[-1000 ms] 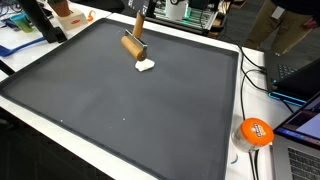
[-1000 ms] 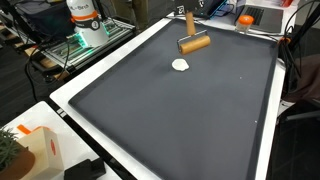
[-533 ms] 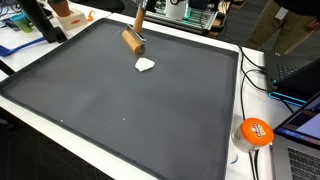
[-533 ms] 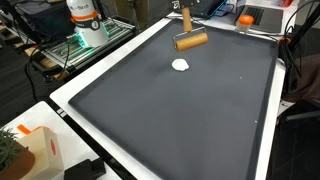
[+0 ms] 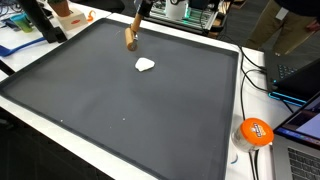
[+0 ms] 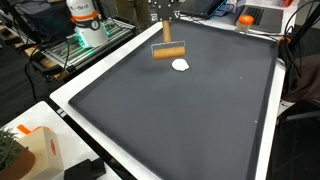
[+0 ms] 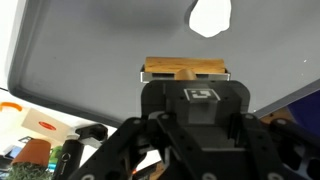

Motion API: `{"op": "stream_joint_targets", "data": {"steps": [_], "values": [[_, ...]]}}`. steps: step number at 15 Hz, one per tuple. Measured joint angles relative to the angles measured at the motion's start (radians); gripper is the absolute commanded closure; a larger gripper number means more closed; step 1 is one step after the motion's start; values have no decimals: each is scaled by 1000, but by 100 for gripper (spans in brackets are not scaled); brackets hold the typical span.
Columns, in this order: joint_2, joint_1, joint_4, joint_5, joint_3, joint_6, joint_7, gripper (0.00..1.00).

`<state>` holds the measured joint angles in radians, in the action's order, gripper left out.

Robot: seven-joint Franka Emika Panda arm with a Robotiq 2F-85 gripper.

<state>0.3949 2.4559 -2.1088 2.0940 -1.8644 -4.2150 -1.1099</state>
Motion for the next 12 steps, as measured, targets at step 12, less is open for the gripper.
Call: {"op": "stream_joint_targets", "data": {"steps": [12], "values": [[-57,-1,-134,-5,32,-1,37,78]]}}
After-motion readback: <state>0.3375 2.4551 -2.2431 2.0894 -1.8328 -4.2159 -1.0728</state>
